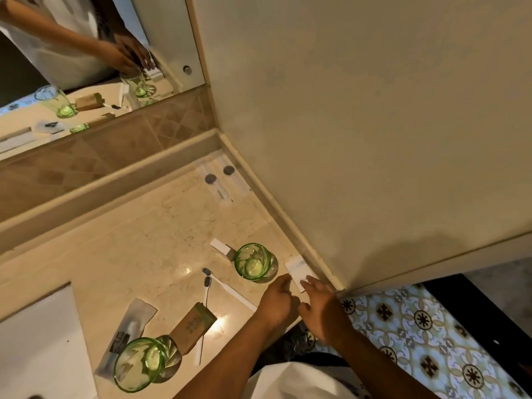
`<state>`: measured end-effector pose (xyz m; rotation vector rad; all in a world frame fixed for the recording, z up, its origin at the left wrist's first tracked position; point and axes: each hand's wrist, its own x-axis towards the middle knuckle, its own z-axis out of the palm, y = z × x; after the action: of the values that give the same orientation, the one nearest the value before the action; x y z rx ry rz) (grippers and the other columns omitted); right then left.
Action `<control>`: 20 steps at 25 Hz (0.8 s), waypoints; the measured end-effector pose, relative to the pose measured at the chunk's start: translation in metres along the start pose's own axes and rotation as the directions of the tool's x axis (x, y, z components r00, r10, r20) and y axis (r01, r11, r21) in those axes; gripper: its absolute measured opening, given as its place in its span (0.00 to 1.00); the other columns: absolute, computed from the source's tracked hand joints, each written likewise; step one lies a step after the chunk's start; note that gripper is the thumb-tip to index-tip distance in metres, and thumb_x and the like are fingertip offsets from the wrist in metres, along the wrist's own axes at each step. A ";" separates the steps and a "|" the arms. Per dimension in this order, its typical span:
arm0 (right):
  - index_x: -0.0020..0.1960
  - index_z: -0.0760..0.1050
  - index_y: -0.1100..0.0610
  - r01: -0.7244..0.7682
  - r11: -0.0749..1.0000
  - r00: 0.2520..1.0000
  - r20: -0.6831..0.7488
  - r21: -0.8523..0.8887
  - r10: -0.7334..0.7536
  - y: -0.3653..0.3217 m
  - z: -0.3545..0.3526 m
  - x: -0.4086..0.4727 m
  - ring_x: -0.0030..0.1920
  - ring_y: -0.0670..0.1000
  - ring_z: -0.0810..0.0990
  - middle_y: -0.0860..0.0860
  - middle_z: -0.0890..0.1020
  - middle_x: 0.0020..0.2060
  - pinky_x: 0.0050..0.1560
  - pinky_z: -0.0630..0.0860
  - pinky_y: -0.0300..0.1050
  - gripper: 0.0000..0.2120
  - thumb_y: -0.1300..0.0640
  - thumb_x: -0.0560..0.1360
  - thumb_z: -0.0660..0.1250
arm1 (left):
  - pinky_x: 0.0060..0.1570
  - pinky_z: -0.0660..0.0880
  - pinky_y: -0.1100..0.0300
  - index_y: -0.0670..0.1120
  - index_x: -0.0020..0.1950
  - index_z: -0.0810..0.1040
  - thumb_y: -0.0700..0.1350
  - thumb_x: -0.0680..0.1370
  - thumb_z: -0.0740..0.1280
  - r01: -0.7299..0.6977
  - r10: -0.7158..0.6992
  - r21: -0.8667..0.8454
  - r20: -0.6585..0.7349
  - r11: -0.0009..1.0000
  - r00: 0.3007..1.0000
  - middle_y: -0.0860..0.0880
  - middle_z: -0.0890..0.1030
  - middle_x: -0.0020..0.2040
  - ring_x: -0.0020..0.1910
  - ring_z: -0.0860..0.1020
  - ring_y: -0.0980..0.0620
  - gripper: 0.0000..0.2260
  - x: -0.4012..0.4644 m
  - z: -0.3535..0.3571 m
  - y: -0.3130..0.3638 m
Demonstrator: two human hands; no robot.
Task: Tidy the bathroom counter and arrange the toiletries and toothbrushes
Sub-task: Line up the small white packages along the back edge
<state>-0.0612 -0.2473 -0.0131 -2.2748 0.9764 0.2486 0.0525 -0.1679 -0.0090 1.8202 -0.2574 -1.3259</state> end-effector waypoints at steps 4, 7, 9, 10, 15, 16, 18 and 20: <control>0.74 0.69 0.54 0.025 0.998 0.999 0.025 0.059 -0.027 0.000 -0.005 0.002 0.72 0.52 0.67 0.52 0.72 0.71 0.73 0.63 0.43 0.23 0.54 0.80 0.62 | 0.29 0.63 0.61 0.32 0.59 0.73 0.26 0.74 0.55 0.158 -0.187 -0.536 0.000 0.829 0.982 0.43 0.74 0.46 0.34 0.68 0.52 0.16 0.001 0.007 -0.012; 0.78 0.64 0.56 0.029 0.999 0.999 0.015 0.046 -0.030 0.001 -0.009 0.009 0.76 0.53 0.63 0.54 0.63 0.77 0.76 0.60 0.43 0.27 0.54 0.80 0.63 | 0.31 0.66 0.61 0.37 0.65 0.72 0.27 0.77 0.56 0.172 -0.249 -0.592 -0.049 0.787 0.967 0.42 0.74 0.55 0.37 0.71 0.51 0.18 -0.003 0.006 -0.017; 0.79 0.60 0.57 0.035 0.999 0.998 0.050 0.012 -0.035 -0.003 -0.007 0.011 0.78 0.55 0.60 0.55 0.59 0.79 0.77 0.60 0.46 0.30 0.54 0.79 0.63 | 0.38 0.71 0.59 0.40 0.66 0.72 0.26 0.77 0.54 0.177 -0.256 -0.550 -0.071 0.816 0.964 0.43 0.76 0.59 0.43 0.76 0.51 0.20 -0.011 0.005 -0.014; 0.78 0.61 0.57 0.025 1.000 0.997 0.077 0.012 -0.026 -0.006 -0.006 0.011 0.77 0.55 0.61 0.55 0.59 0.78 0.77 0.60 0.45 0.29 0.54 0.80 0.63 | 0.42 0.72 0.56 0.40 0.65 0.73 0.25 0.77 0.54 0.175 -0.253 -0.551 -0.069 0.816 0.965 0.44 0.78 0.60 0.47 0.78 0.49 0.21 -0.013 0.004 -0.014; 0.67 0.72 0.56 -0.127 0.984 0.988 0.100 0.121 0.116 -0.016 -0.005 0.014 0.63 0.55 0.76 0.56 0.71 0.66 0.66 0.73 0.44 0.17 0.57 0.79 0.64 | 0.31 0.65 0.59 0.40 0.39 0.75 0.27 0.74 0.59 0.178 -0.207 -0.532 0.005 0.828 0.978 0.42 0.71 0.34 0.29 0.69 0.49 0.10 -0.026 -0.004 -0.015; 0.65 0.72 0.57 -0.179 0.962 0.982 0.095 0.206 0.162 -0.016 -0.005 0.017 0.60 0.55 0.78 0.57 0.74 0.64 0.61 0.76 0.46 0.16 0.59 0.78 0.65 | 0.33 0.66 0.59 0.40 0.40 0.75 0.29 0.71 0.63 0.183 -0.216 -0.526 -0.002 0.831 0.976 0.43 0.72 0.34 0.30 0.69 0.49 0.07 -0.028 -0.005 -0.015; 0.65 0.70 0.58 -0.266 0.899 0.964 0.115 0.346 0.241 -0.016 -0.004 0.020 0.54 0.55 0.80 0.59 0.80 0.59 0.49 0.79 0.42 0.19 0.62 0.76 0.68 | 0.40 0.70 0.55 0.37 0.47 0.77 0.32 0.67 0.67 0.191 -0.251 -0.519 -0.048 0.833 0.967 0.41 0.75 0.37 0.35 0.72 0.46 0.10 -0.035 -0.007 -0.014; 0.66 0.71 0.58 -0.298 0.872 0.954 0.137 0.388 0.265 -0.016 -0.004 0.020 0.50 0.52 0.80 0.58 0.82 0.56 0.37 0.72 0.31 0.20 0.62 0.76 0.68 | 0.45 0.73 0.52 0.37 0.53 0.77 0.32 0.69 0.67 0.206 -0.266 -0.545 -0.033 0.813 0.964 0.40 0.76 0.39 0.39 0.73 0.45 0.13 -0.043 -0.010 -0.010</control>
<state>-0.0362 -0.2526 -0.0102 -1.7312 1.1948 0.2331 0.0402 -0.1311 0.0140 1.4559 0.3874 -1.2944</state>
